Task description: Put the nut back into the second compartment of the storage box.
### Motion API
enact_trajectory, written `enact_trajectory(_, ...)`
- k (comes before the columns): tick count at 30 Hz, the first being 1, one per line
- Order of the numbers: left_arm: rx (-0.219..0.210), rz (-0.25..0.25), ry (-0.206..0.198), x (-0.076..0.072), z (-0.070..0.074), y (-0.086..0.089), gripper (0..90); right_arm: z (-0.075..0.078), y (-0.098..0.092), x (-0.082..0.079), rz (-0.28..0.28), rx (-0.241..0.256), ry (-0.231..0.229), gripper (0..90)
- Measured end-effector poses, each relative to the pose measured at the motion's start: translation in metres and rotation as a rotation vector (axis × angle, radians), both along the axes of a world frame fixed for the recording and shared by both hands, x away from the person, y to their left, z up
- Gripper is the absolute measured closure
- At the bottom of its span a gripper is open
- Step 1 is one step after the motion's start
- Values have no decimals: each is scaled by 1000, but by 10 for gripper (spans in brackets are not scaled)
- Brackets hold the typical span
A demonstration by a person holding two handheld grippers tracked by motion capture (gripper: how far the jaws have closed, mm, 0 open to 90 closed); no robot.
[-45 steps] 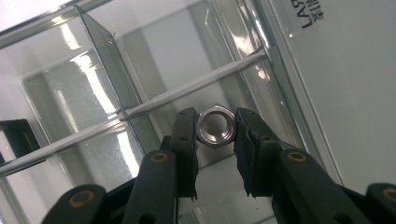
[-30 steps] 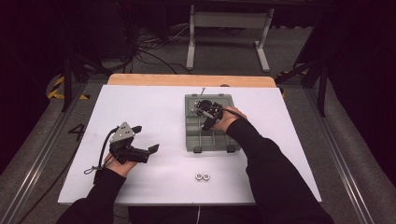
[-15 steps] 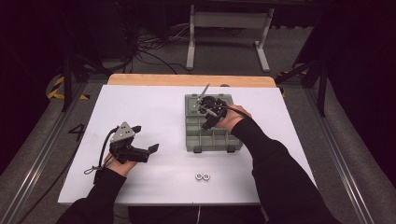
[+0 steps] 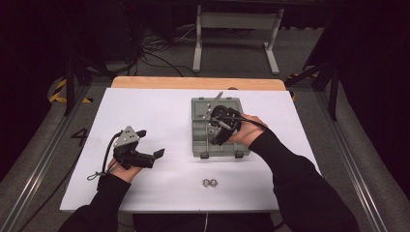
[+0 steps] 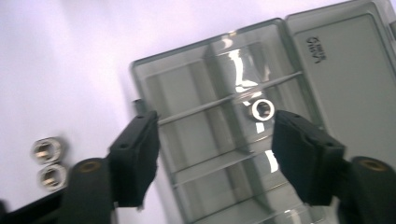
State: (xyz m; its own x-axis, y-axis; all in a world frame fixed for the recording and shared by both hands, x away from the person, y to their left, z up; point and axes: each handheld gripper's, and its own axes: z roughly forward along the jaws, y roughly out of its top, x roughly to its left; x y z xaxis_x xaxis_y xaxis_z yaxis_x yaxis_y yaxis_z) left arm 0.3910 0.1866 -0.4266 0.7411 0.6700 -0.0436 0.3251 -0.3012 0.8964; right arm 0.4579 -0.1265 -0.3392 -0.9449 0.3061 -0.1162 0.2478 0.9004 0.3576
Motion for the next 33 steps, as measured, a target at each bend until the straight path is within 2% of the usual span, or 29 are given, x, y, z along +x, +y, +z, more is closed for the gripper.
enact_trajectory(2,-1,1,4,0,0,0,9,2,-2,-9,-2,16,3,214)
enact_trajectory(6,0,1,3,0,0,0,10,3,-5,-24,12,17,0,166)
enact_trajectory(13,0,2,0,0,0,0,7,-4,-7,-43,30,10,0,134)
enact_trajectory(21,-4,7,3,0,0,1,7,-17,-7,-60,46,5,5,128)
enact_trajectory(33,-6,6,5,0,0,0,7,-41,-5,-72,54,-7,6,129)
